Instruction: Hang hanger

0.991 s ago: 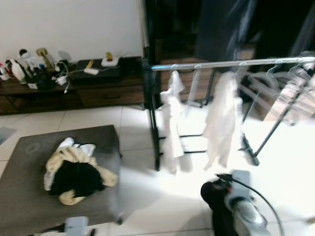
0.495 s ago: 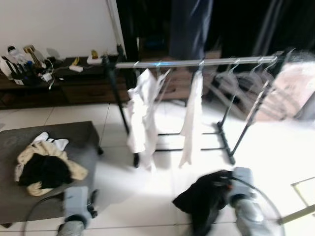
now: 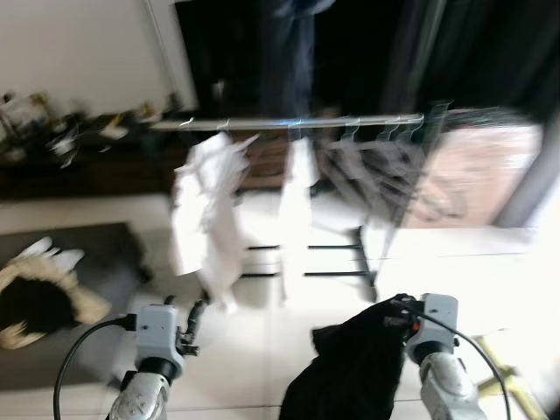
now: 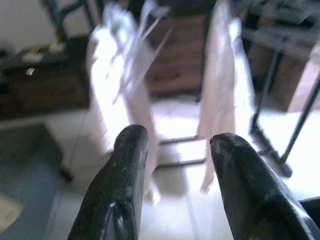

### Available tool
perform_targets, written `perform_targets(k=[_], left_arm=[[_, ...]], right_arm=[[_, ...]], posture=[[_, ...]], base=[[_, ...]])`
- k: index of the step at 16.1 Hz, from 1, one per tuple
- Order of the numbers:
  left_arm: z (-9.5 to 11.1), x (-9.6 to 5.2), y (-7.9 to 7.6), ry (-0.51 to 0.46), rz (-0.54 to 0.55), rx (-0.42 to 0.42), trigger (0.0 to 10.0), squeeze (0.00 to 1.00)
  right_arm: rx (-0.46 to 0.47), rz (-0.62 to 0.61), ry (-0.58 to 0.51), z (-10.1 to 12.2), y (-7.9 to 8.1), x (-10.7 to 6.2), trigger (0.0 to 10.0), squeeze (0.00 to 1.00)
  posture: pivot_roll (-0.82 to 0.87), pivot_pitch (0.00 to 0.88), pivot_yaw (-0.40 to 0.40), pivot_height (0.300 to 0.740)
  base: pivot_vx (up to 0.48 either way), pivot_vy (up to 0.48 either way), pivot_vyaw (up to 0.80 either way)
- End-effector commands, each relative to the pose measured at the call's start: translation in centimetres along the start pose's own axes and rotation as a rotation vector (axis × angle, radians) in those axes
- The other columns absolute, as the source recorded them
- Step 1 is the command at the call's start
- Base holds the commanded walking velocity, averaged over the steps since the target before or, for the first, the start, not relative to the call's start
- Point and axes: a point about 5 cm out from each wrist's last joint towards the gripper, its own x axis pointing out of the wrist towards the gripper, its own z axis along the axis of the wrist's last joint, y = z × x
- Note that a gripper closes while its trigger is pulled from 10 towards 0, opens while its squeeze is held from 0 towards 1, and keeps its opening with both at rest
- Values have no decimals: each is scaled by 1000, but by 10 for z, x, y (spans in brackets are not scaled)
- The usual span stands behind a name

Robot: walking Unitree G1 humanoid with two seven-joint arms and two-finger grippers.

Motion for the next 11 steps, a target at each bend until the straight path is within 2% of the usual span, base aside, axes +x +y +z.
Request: perform_targets(k=[1,5,9,11], left_arm=[[3,-7,9,16,25,38,10000,0],[20,-27,7,17,40,56,10000,0],[29,-36,8,20,64,67,10000,0],[32,-40,9,23,74,71,10000,0]], right_arm=[[9,25,-25,5,10,1,10000,0],[5,33,-11,3,11,0,10000,0],[10,48,8,-1,14,-2,10000,0],[11,129,52,-8,24,-4,10000,0]], posture=[[53,43,6,740],[50,26,3,740],[51,12,2,740],[58,9,0,740]], base=[[0,0,0],[0,0,0],[0,0,0],[0,0,0]])
